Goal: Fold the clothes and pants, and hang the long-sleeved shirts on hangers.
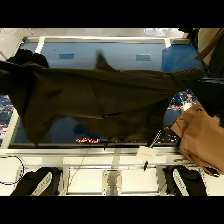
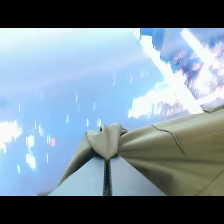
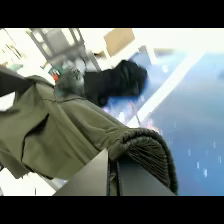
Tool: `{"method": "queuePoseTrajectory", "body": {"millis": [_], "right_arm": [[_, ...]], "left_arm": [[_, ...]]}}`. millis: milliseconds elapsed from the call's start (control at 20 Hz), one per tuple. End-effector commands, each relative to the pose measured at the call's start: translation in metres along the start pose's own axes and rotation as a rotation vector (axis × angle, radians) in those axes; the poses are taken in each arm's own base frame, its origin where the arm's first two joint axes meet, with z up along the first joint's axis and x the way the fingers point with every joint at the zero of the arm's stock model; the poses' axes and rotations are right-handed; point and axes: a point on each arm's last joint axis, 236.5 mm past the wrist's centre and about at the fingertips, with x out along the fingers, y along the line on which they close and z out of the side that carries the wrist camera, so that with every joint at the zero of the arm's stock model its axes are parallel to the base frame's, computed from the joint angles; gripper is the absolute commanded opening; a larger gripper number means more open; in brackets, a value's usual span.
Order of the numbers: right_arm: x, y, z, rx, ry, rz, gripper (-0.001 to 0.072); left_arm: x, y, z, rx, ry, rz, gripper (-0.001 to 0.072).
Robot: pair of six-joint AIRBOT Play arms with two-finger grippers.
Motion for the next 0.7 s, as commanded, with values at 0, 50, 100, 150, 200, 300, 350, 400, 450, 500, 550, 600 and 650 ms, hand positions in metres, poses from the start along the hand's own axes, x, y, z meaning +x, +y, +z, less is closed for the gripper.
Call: {"method": "queuePoseTrajectory", "body": {"millis": [0,50,100,150,200,300,350,400,450,500,550,600,650], "right_arm": [[0.030,-0.065,-0.037,0.125,0.127,-0.086,0.0025],[0.046,-0.094,-0.056,0.192,0.179,-0.104,0.0025],[0.063,-0.125,-0.078,0.268,0.221,-0.127,0.0025],[0.079,-0.156,-0.097,0.329,0.246,-0.155,0.0025],[0.093,-0.187,-0.114,0.360,0.256,-0.190,0.0025],[0.116,-0.248,-0.131,0.403,0.235,-0.281,0.0025],[0.127,-0.272,-0.134,0.424,0.213,-0.310,0.0025],[0.140,-0.294,-0.140,0.442,0.190,-0.335,0.0025],[0.152,-0.311,-0.149,0.464,0.181,-0.354,0.0025],[0.166,-0.325,-0.164,0.478,0.191,-0.366,0.0025],[0.179,-0.333,-0.180,0.491,0.206,-0.371,0.0026],[0.193,-0.340,-0.196,0.526,0.215,-0.380,0.0027],[0.205,-0.346,-0.208,0.526,0.219,-0.392,0.0026]], "left_arm": [[0.064,0.038,-0.030,-0.080,0.264,-0.016,0.0009],[0.096,0.052,-0.040,-0.117,0.335,-0.032,0.0010],[0.127,0.066,-0.051,-0.146,0.398,-0.048,0.0010],[0.162,0.079,-0.063,-0.181,0.451,-0.061,0.0010],[0.195,0.092,-0.073,-0.213,0.478,-0.064,0.0011],[0.259,0.115,-0.083,-0.256,0.461,-0.052,0.0011],[0.287,0.124,-0.083,-0.270,0.423,-0.039,0.0011],[0.310,0.130,-0.080,-0.282,0.380,-0.032,0.0011],[0.330,0.133,-0.075,-0.301,0.332,-0.033,0.0011],[0.346,0.132,-0.070,-0.325,0.290,-0.045,0.0012],[0.356,0.129,-0.065,-0.350,0.257,-0.061,0.0012],[0.363,0.127,-0.061,-0.366,0.230,-0.072,0.0013],[0.367,0.127,-0.056,-0.354,0.208,-0.067,0.0012]]}}
